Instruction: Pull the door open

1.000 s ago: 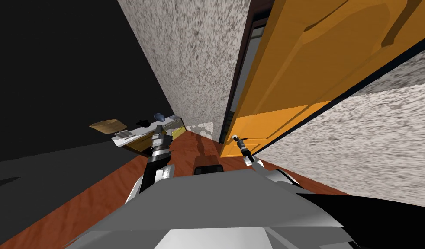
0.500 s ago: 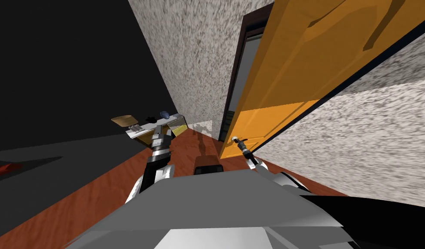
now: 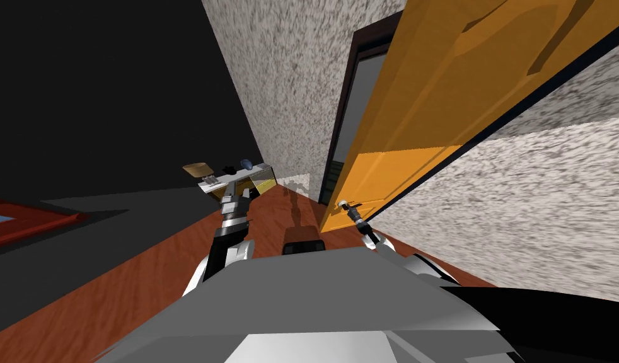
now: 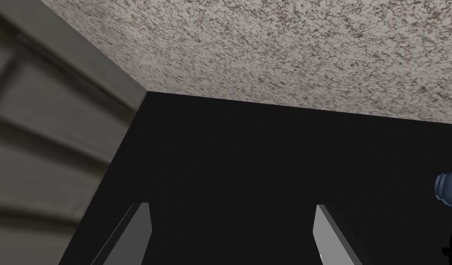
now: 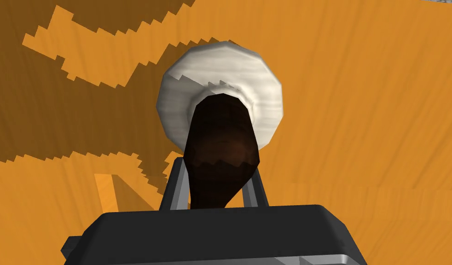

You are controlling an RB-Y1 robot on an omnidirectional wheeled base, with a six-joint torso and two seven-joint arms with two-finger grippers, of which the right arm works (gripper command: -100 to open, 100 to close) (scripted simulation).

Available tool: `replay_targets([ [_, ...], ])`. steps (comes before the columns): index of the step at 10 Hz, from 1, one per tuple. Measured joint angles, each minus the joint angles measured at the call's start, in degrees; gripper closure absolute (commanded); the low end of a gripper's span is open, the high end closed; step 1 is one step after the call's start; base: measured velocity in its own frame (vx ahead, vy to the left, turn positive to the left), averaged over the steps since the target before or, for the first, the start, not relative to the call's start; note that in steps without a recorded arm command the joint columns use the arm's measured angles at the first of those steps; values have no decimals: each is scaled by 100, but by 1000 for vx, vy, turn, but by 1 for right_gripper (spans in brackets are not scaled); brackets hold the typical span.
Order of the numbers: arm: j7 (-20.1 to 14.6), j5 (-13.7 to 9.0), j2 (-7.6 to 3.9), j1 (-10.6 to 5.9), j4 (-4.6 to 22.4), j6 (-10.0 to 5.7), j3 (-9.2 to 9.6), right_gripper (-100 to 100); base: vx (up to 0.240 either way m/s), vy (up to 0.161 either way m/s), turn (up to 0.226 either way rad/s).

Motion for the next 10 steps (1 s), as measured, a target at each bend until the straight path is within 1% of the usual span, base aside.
replay_targets([
  [1,-12,8,-3,-10,103,-104,27,100,-137,-71,131],
  [3,-90,9,-94,63,198,-317,87,100,-187,-110,206],
  [4,-142,18,-131,49,348,-495,130,100,-203,-97,141],
  [5,-187,23,-171,64,434,-651,167,100,-141,-44,38],
  [7,-217,13,-248,229,270,-671,193,100,-95,-52,74],
  [9,-230,9,-251,275,284,-712,212,100,-137,-73,186],
  [10,-248,-2,-269,247,387,-810,219,100,-173,-71,141],
])
